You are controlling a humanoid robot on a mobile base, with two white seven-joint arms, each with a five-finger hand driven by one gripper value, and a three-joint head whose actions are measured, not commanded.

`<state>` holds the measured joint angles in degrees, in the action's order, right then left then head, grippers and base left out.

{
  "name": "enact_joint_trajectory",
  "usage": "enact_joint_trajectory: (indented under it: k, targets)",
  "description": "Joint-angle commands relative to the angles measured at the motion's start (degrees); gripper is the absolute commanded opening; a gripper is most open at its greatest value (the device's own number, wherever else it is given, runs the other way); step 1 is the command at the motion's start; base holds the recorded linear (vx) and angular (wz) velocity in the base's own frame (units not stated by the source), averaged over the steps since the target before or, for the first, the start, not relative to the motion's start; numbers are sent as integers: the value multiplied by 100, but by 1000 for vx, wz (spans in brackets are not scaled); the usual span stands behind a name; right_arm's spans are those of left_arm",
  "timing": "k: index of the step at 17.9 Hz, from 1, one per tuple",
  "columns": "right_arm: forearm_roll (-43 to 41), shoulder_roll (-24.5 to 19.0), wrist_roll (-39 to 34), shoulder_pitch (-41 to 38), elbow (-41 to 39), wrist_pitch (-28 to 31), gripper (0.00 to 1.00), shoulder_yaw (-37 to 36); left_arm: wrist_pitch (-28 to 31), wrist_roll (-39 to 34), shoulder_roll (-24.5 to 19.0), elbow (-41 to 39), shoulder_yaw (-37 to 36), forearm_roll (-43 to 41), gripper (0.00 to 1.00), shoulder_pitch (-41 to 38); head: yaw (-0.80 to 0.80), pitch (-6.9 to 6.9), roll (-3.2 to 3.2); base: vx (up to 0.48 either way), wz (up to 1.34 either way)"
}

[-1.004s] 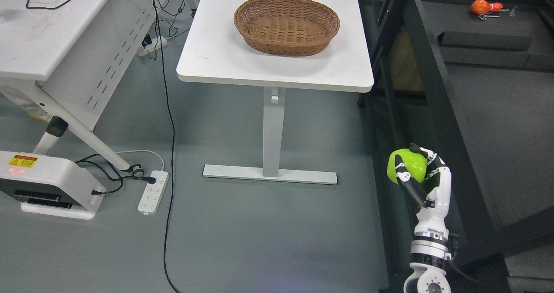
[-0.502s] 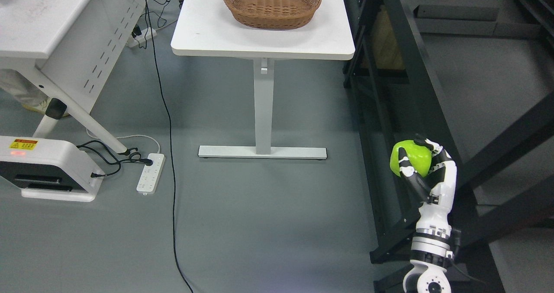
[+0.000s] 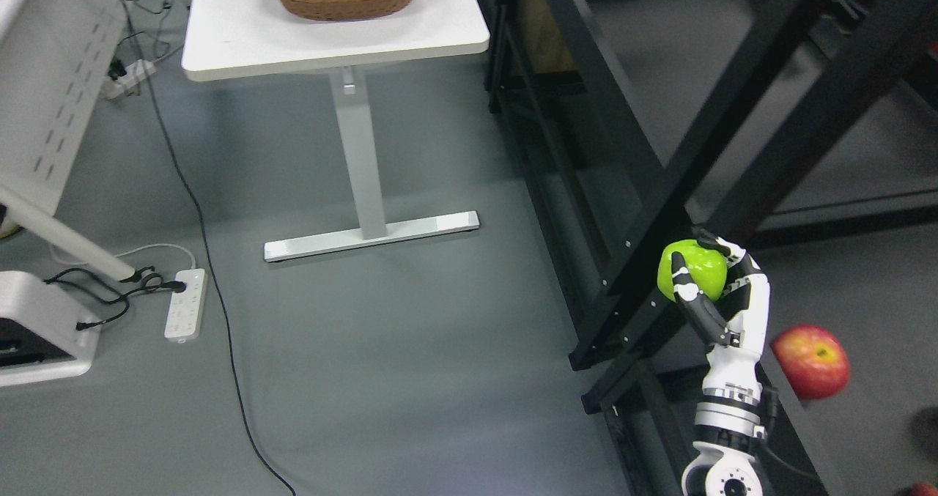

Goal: Place green apple on left shelf middle layer
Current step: 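Carry the apple over the black shelf tray with the right hand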

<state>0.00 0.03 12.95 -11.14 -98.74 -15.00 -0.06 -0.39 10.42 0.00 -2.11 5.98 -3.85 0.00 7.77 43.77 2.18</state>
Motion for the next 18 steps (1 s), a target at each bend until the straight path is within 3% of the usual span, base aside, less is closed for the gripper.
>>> enact_joint_trajectory:
  k: [1,10,18]
  targets:
    - [-88,128,-20,-11,-5,23,1,-11,-5,4,-100,0,0,-2,100,123,0,0,0,-170,-803]
    - [-88,128,-20,-11,-5,146,1,-11,-5,4,-100,0,0,-2,100,123,0,0,0,-121,-1015]
    - [-88,137,-20,-20,-5,155,1,-20,4,4,-100,0,0,-2,100,123,0,0,0,11,-807]
